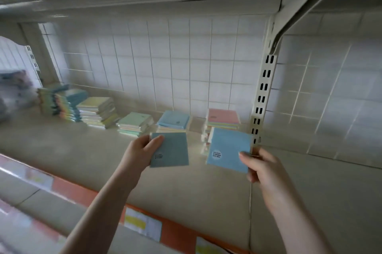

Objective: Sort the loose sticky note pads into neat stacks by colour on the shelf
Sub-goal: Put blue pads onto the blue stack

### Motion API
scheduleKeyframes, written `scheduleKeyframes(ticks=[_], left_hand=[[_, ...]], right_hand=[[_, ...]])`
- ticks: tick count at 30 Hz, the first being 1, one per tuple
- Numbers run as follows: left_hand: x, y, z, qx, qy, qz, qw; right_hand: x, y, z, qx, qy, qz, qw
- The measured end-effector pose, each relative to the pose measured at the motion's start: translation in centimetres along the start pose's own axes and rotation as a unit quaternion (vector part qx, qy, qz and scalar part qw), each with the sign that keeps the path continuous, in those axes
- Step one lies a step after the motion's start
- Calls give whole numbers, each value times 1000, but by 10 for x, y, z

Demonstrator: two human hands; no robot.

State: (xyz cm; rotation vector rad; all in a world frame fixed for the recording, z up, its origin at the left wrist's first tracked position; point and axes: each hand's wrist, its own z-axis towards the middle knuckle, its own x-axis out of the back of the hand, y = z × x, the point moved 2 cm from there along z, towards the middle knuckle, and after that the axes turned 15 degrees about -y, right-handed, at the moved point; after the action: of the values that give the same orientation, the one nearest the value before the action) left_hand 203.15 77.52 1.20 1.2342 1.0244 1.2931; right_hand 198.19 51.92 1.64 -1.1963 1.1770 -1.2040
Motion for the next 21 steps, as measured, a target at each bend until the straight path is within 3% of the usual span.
scheduleKeyframes(ticks=[5, 11, 21], left_hand=[[22, 20, 36, -23, -12, 12, 1000], [32, 34, 100, -24, -55, 103, 993], [33, 20, 164, 6, -132, 101, 986]], right_hand=[[-24, -3, 7, -3, 3, -9, 1000], [-47, -2, 15, -9, 51, -17, 999], [-77, -1, 26, -23, 99, -23, 994]])
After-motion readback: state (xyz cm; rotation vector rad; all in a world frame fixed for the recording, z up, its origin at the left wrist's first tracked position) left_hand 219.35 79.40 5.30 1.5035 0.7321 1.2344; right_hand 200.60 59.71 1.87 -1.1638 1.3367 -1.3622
